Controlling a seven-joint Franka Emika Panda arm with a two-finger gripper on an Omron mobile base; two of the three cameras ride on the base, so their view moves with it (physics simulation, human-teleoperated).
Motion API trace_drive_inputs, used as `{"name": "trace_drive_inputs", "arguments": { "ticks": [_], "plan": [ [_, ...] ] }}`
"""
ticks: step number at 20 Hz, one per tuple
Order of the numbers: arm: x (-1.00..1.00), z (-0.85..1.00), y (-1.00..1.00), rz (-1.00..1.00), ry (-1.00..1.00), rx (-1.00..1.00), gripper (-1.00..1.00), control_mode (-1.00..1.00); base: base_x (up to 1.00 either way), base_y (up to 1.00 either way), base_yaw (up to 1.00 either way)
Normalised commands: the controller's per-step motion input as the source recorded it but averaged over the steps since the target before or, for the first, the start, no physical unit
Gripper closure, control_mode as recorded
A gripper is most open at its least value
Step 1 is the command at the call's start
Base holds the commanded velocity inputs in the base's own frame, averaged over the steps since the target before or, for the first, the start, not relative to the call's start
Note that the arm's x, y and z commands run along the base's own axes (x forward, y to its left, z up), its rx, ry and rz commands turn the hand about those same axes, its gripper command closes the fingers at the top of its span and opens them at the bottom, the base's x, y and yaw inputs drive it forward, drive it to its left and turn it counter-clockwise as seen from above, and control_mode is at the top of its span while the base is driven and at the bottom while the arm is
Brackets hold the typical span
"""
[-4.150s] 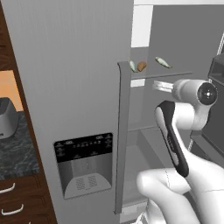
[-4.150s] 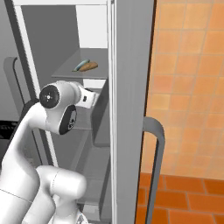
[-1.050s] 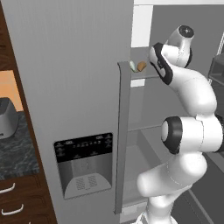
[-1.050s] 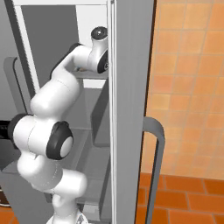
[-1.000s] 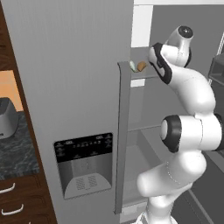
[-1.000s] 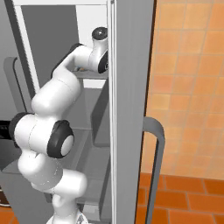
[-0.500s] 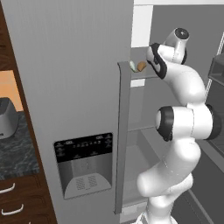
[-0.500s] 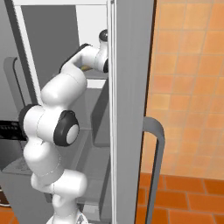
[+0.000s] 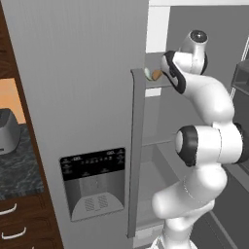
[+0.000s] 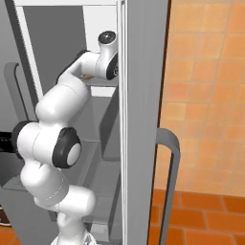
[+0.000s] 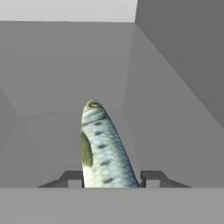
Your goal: Place one sweet potato and one fish in each tupperware on the nearby counter, to pack two identical lunches.
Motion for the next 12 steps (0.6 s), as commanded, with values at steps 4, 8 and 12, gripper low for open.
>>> {"name": "trace_drive_inputs", "arguments": {
  "ticks": [4, 8, 12],
  "plan": [
    [-1.0, 0.02, 0.31, 0.0, 0.09, 0.0, 1.0, -1.0, 0.0, 0.0, 0.0],
    [-1.0, 0.01, 0.17, -0.02, 0.04, 0.0, 1.0, -1.0, 0.0, 0.0, 0.0],
    [-1.0, -0.04, 0.02, -0.03, -0.03, 0.0, 1.0, -1.0, 0.0, 0.0, 0.0]
  ]
}}
